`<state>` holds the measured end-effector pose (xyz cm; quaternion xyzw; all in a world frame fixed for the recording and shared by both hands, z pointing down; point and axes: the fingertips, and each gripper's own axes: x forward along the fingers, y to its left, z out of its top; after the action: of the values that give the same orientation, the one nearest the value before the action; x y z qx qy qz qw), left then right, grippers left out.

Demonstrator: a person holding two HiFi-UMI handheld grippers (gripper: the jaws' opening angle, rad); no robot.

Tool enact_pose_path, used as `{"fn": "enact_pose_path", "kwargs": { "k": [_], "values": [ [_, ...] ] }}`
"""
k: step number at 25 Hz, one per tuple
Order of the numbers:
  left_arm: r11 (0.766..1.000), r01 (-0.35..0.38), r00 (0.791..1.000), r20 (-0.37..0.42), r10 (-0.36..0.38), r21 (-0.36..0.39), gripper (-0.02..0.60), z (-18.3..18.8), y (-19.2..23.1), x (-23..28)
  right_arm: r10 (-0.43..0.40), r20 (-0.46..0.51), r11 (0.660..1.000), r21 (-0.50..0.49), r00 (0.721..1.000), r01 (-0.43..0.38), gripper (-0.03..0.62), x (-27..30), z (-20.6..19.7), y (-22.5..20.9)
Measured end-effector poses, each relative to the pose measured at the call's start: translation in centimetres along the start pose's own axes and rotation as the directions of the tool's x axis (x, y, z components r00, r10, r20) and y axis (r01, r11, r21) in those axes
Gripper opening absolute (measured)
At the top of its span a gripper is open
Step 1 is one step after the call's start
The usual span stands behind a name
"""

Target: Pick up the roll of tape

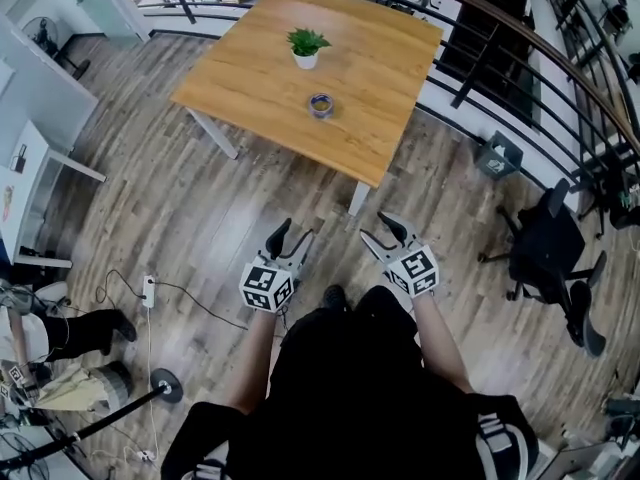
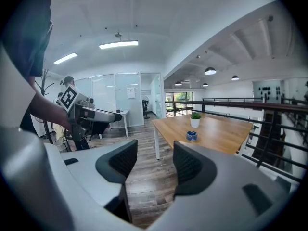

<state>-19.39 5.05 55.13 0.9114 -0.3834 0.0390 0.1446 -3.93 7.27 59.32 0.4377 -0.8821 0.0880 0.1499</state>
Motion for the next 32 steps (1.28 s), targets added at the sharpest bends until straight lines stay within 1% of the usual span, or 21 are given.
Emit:
{"fn": "enact_pose_path", "kwargs": {
  "k": [8, 16, 18, 23, 28, 32],
  "values": [
    [1.000, 0.019, 1.000, -0.018, -0.019, -0.015, 0.230, 0.4, 2.3, 2.5, -0.012, -0.007, 1.000, 0.009, 1.000, 0.012, 0.245, 2.7, 0.9, -2.1],
    [1.000, -0.003, 1.000, -0.010, 0.003, -0.009, 0.230, 1.5, 4.2, 5.2, 0.012, -0.008, 1.000, -0.004, 1.000, -0.012, 0.245, 5.2, 1.6, -4.8],
    [1.000, -0.013, 1.000, -0.013, 0.013, -0.006, 0.230, 1.7, 4.8, 6.0, 0.017, -0.010, 1.000, -0.002, 1.000, -0.017, 0.245, 5.9, 1.8, -6.0],
    [0.999, -0.043, 0.999, -0.023, 0.042, -0.028, 0.230, 1.9, 5.6, 7.5, 0.043, -0.021, 0.999, -0.006, 0.999, -0.044, 0.245, 7.0, 2.3, -8.0],
    [0.996, -0.084, 0.996, -0.012, 0.084, -0.037, 0.230, 3.0, 6.0, 9.6, 0.097, -0.039, 0.995, -0.026, 0.995, -0.098, 0.245, 8.3, 2.7, -10.1],
    [0.993, -0.115, 0.993, -0.011, 0.115, -0.041, 0.230, 3.5, 6.5, 11.5, 0.134, -0.033, 0.990, -0.039, 0.990, -0.135, 0.242, 9.7, 3.7, -12.0]
  ]
}}
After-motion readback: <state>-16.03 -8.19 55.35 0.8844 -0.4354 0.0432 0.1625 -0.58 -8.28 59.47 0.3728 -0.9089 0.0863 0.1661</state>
